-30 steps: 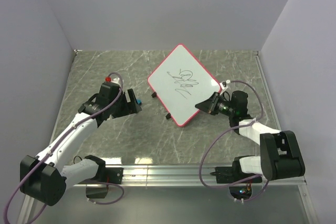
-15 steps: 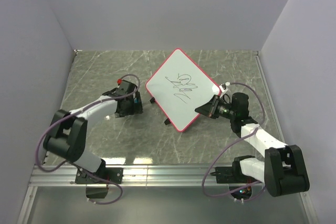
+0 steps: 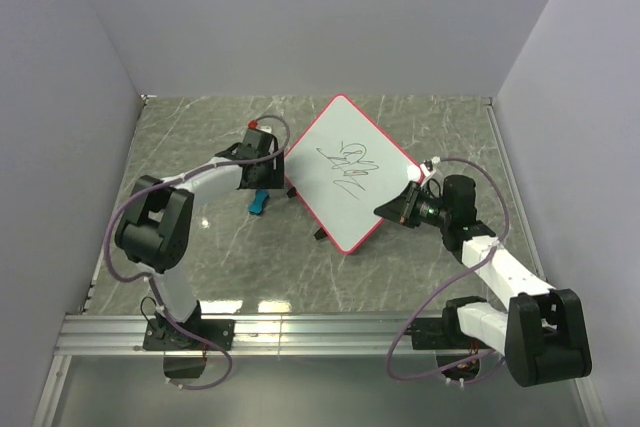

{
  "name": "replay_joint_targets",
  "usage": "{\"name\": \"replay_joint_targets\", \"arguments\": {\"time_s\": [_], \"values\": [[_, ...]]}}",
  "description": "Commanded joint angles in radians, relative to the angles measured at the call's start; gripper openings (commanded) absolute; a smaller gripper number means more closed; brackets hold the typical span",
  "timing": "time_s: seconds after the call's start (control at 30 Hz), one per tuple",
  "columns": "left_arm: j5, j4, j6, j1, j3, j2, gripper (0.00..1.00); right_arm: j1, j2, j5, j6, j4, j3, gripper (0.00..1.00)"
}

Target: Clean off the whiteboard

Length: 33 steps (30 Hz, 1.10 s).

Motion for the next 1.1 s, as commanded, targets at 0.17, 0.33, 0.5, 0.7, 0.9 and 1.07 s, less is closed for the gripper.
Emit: {"name": "replay_joint_targets", "arguments": {"time_s": [0.17,0.33,0.5,0.7,0.9,1.07], "values": [[0.018,-0.018,0.033,0.001,-0.047,-0.042,0.77,0.005,0.022,-0.002,-0.028,-0.099,0.109,0.0],[0.04,-0.047,0.051,0.005,-0.042,-0.117,0.8,0.003,0.02,0.008,-0.005,-0.088,0.1,0.0],[0.09,-0.047,0.066,0.027,-0.068,-0.113,0.64,0.005,0.017,0.016,0.002,-0.094,0.095,0.0],[0.129,-0.003,0.053,0.056,-0.114,-0.082,0.64,0.005,0.006,0.025,0.005,-0.106,0.103,0.0],[0.149,0.017,0.06,0.057,-0.11,-0.039,0.64,0.005,-0.001,0.038,-0.002,-0.134,0.117,0.0],[0.148,0.052,0.054,0.059,-0.126,-0.016,0.59,0.006,-0.004,0.047,-0.013,-0.157,0.121,0.0]]}}
